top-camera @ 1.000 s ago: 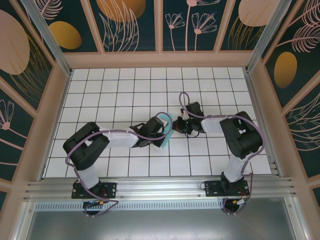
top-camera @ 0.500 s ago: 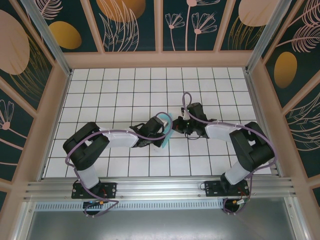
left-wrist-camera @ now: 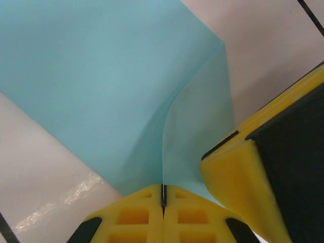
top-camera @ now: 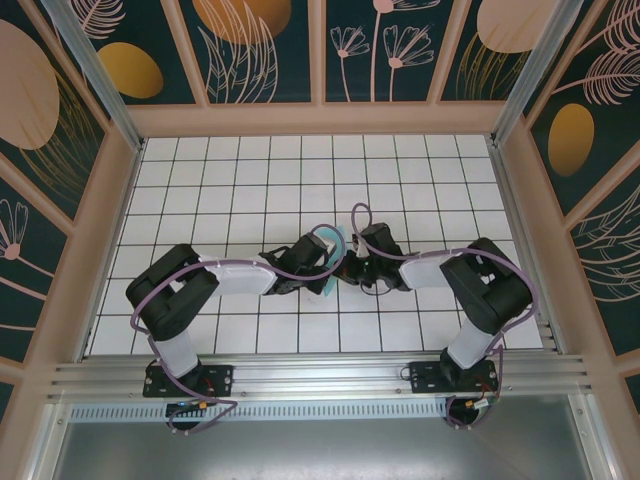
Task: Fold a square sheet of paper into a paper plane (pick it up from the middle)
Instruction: Third fold the triangle at the center of the table.
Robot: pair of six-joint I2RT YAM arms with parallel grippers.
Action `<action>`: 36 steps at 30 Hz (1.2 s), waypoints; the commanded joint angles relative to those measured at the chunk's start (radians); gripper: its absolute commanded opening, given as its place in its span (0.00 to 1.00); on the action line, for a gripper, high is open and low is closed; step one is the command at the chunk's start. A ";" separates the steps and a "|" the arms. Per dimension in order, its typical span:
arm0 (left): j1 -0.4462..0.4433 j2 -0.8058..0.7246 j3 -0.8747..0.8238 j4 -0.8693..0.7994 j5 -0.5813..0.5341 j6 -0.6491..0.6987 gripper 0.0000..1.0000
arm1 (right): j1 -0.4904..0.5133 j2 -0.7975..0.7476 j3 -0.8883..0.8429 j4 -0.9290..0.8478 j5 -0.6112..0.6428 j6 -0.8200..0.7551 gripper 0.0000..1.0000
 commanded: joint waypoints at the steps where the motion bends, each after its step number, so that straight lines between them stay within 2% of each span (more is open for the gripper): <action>1: 0.005 0.030 -0.017 -0.072 -0.026 0.009 0.00 | 0.003 0.049 -0.021 0.076 -0.017 0.015 0.03; 4: 0.005 0.033 -0.016 -0.077 -0.029 0.008 0.00 | 0.003 0.038 -0.028 0.069 -0.015 0.014 0.03; 9: 0.005 0.028 -0.020 -0.077 -0.035 0.009 0.00 | 0.005 -0.065 -0.037 0.003 0.014 -0.007 0.04; 15: 0.006 0.030 -0.017 -0.080 -0.034 0.010 0.00 | 0.032 -0.126 -0.087 0.051 0.011 0.039 0.04; 31: 0.005 0.042 -0.007 -0.082 -0.021 0.015 0.00 | 0.074 0.034 -0.101 0.155 0.006 0.071 0.04; 36: 0.005 0.040 -0.009 -0.086 -0.026 0.017 0.00 | 0.076 -0.017 -0.108 0.126 0.025 0.074 0.04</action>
